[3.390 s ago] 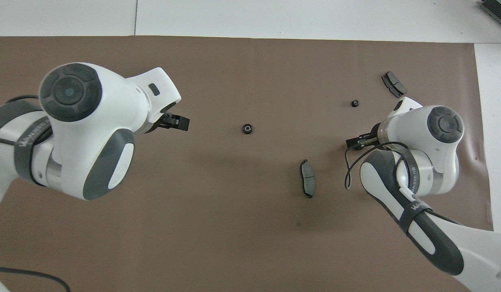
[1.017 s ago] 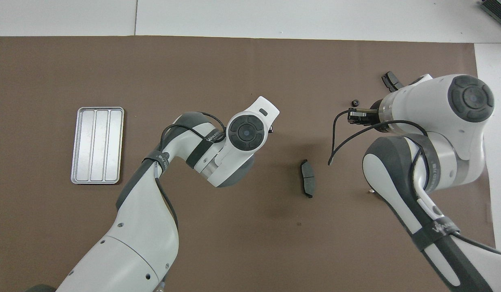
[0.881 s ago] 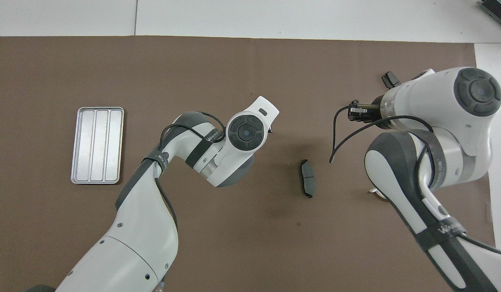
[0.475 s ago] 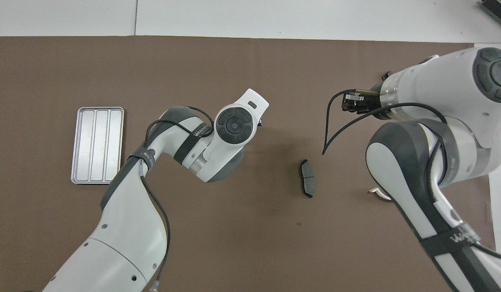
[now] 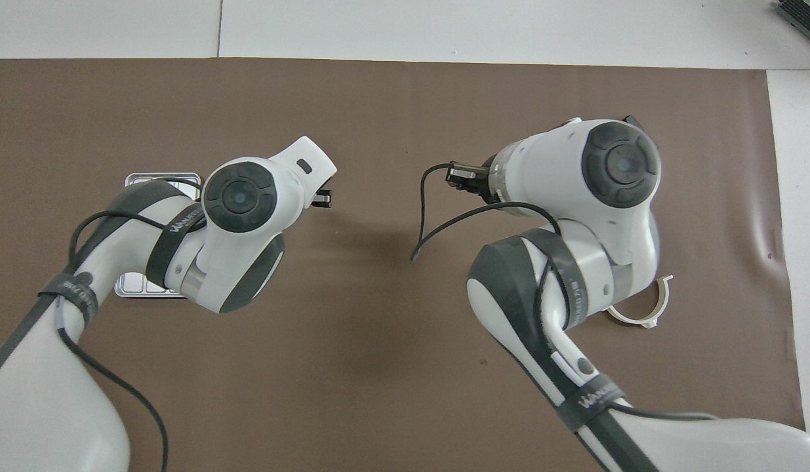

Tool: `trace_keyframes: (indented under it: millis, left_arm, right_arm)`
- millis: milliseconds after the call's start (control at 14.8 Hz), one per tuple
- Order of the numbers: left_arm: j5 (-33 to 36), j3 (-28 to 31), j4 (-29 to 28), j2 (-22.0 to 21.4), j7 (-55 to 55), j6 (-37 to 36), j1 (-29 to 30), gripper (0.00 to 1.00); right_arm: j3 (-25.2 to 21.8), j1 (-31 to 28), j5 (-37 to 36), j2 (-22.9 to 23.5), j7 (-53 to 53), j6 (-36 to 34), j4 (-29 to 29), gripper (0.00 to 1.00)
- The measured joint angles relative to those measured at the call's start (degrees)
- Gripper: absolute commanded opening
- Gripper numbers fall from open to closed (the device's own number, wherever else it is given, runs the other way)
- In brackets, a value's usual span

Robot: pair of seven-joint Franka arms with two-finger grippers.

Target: Pick bearing gear from pile to tray

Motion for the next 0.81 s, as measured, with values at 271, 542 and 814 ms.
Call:
trace_keyframes:
  millis: [271,542,814]
  left_arm:
    - [0.0,0.0,-7.5,-6.1,5.6,0.0,7.6,0.00]
    - [-0.7,-0.1,-10.7,-6.6,13.7,0.0,14.8,0.00]
    - [-9.2,-0.1,-14.0,-7.4,27.4,0.1,22.6,0.00]
  right_arm:
    - [0.0,4.5,-3.5,7.2,6.5,4.0,3.6,0.00]
    - [0.0,7.6,-8.5,13.4,12.0,8.9,3.6,0.59]
    - [-0.1,7.8,-8.8,14.7,13.3,9.2,3.3,1.00]
